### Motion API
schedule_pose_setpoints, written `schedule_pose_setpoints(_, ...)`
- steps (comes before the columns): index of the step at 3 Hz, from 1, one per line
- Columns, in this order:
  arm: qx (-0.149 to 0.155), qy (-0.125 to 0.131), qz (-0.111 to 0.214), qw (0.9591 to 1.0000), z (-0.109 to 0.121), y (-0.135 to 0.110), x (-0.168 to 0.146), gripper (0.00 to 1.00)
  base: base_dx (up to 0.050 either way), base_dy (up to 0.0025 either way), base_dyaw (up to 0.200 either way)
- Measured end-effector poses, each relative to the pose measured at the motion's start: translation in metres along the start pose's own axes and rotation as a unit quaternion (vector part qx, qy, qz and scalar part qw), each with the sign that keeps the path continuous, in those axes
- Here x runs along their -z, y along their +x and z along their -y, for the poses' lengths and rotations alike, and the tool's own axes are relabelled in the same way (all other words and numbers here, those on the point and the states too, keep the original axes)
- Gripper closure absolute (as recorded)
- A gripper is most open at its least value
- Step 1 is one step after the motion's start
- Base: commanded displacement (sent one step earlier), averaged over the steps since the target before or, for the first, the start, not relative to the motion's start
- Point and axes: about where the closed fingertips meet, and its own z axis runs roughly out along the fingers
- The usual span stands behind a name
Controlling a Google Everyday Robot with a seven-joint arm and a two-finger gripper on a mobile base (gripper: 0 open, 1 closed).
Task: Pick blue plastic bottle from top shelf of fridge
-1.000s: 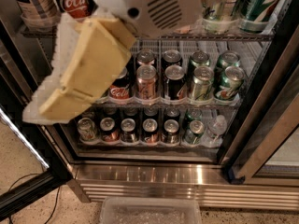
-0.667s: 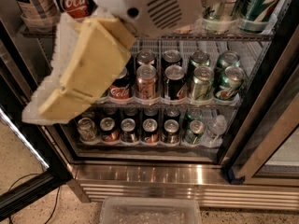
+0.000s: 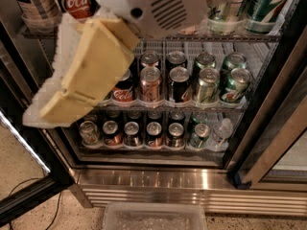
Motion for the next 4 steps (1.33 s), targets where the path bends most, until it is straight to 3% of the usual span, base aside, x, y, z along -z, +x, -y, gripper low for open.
schedule_pose_setpoints(4,0.000,0.000,0.000,1.0000,0.0000,0.0000,0.0000,0.00,-0.050,0.00000,0.000)
